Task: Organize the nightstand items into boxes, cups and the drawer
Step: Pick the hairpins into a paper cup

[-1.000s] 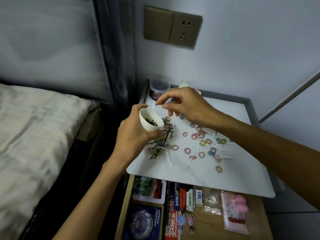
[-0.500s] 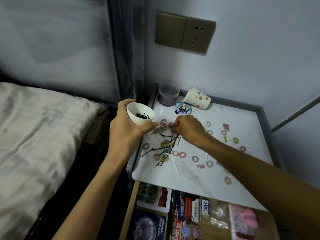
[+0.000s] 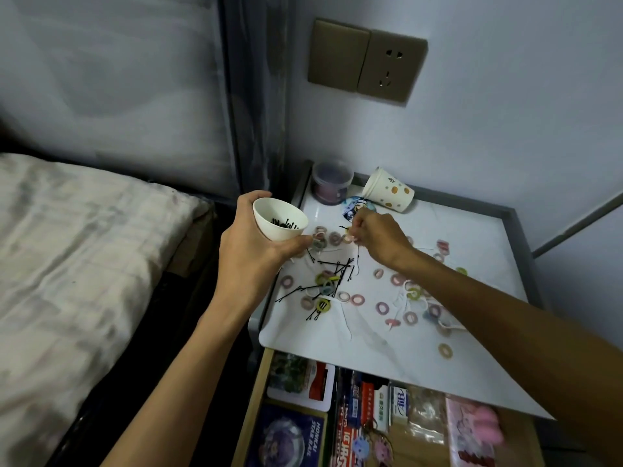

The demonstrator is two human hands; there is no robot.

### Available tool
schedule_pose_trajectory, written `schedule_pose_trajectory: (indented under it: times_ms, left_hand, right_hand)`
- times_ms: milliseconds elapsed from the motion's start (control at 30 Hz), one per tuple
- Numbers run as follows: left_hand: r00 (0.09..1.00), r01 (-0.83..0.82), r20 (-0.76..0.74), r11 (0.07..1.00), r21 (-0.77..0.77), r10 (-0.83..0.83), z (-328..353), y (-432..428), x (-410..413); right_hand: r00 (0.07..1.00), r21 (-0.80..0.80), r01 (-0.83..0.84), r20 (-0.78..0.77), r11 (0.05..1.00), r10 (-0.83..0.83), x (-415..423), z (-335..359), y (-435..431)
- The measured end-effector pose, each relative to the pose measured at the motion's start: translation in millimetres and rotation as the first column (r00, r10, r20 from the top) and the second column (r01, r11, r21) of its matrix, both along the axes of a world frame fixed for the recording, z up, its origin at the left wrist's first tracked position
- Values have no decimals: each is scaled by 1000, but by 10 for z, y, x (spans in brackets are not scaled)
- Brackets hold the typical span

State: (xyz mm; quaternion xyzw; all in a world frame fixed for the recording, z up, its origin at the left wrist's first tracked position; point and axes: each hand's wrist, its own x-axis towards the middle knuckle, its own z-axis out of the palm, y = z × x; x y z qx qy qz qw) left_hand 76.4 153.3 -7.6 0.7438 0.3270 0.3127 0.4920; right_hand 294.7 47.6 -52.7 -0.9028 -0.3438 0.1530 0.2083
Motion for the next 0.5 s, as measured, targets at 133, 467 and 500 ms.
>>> schedule_pose_trajectory:
  times_ms: [133,467,500]
  left_hand:
    - [1000,8,10,1000,-7,-8,9,-9,0]
    - [1000,12,8,1000,-19,-12,21,-28,-7]
    - [1000,13,3,1000,-17,-13,23,-28,-6]
  right_hand:
    - [980,87,38,-197,995,-20,52,32,-41]
    - [991,-24,-49,126,999,52,150,-5,-167]
    - [980,-46,-51,192,998,58,149,8,-191]
